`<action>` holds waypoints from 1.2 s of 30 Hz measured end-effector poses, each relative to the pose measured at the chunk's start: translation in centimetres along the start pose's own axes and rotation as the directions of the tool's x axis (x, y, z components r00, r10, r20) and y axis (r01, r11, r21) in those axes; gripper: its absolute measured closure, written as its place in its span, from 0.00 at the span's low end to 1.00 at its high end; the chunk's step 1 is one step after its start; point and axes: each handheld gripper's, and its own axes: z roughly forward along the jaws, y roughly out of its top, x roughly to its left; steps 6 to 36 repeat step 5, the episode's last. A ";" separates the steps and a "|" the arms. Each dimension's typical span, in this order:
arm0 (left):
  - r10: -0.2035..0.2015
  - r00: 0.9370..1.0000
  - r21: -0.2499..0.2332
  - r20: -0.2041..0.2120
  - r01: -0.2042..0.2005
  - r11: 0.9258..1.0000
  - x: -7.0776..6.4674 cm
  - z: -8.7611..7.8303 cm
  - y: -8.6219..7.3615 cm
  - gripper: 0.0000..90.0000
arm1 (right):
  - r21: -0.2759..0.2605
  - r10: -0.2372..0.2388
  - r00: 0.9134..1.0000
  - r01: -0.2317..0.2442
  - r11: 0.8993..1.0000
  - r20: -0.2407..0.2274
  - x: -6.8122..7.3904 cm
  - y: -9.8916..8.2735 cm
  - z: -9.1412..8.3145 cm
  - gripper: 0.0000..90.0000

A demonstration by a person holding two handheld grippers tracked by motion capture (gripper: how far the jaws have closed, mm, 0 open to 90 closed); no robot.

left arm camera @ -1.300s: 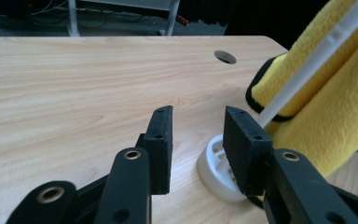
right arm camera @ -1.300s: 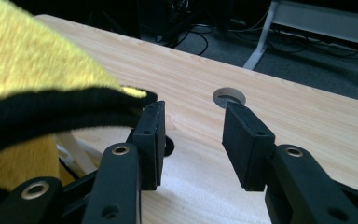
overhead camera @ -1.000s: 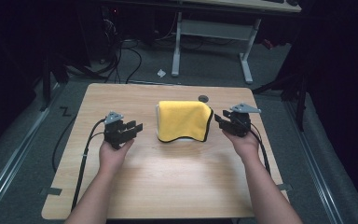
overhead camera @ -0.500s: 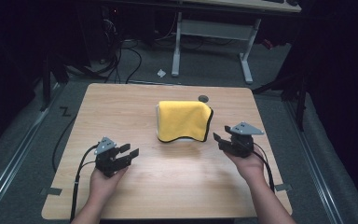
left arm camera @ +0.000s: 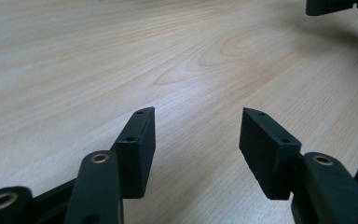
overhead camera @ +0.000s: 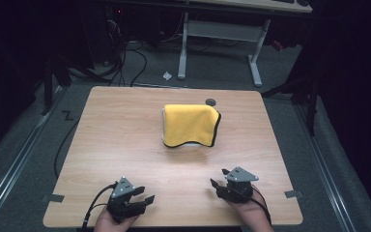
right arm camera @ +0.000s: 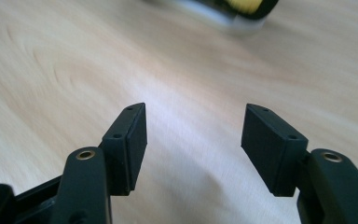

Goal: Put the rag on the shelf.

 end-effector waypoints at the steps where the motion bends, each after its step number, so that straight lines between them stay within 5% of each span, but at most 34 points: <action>1: 0.004 1.000 0.000 0.000 -0.004 1.000 0.0 0.1 0.1 0.51 | 0.011 0.008 1.000 -0.008 1.000 -0.001 -0.1 0.0 0.1 0.46; 3: -0.006 1.000 -0.003 0.003 0.006 1.000 0.4 0.2 0.1 0.50 | 0.004 0.026 1.000 -0.026 1.000 -0.004 -0.4 0.1 0.2 0.46; 4: -0.059 0.998 -0.029 0.005 0.059 0.998 0.2 0.4 0.1 0.50 | 0.003 0.028 1.000 -0.028 1.000 -0.002 -0.5 0.1 0.2 0.46; 5: -0.024 1.000 -0.005 -0.008 0.024 1.000 0.8 0.2 0.1 0.50 | 0.001 0.024 1.000 -0.024 1.000 0.000 -0.5 0.1 0.2 0.46; 36: -0.024 1.000 -0.005 -0.008 0.024 1.000 0.8 0.2 0.1 0.50 | 0.001 0.024 1.000 -0.024 1.000 0.000 -0.5 0.1 0.2 0.46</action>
